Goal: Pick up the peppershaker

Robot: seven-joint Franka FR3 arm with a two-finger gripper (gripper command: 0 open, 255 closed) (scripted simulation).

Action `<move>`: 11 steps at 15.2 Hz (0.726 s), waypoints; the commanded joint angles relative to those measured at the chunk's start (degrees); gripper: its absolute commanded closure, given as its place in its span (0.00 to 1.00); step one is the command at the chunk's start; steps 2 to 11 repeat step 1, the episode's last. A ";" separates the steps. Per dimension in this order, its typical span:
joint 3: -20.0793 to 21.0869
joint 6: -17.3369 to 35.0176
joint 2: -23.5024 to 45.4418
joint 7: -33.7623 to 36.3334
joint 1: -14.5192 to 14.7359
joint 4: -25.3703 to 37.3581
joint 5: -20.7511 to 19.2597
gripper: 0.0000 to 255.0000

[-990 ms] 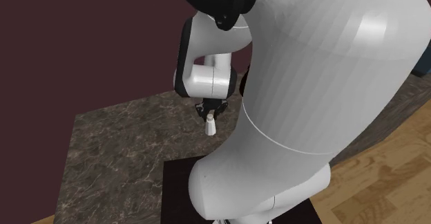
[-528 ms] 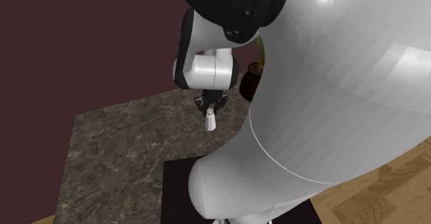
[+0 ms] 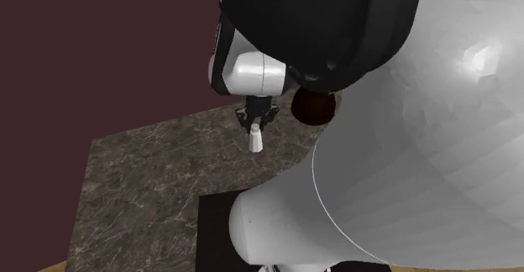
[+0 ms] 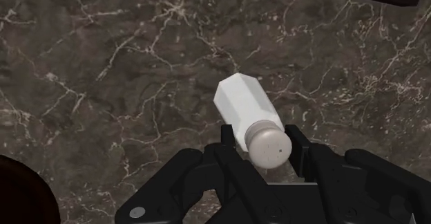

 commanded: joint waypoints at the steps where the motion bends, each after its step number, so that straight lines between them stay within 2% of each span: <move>1: 0.06 -0.64 -0.37 0.19 -0.03 0.25 -0.12 1.00; 11: 0.06 -0.64 -0.37 0.19 -0.03 0.25 -0.12 1.00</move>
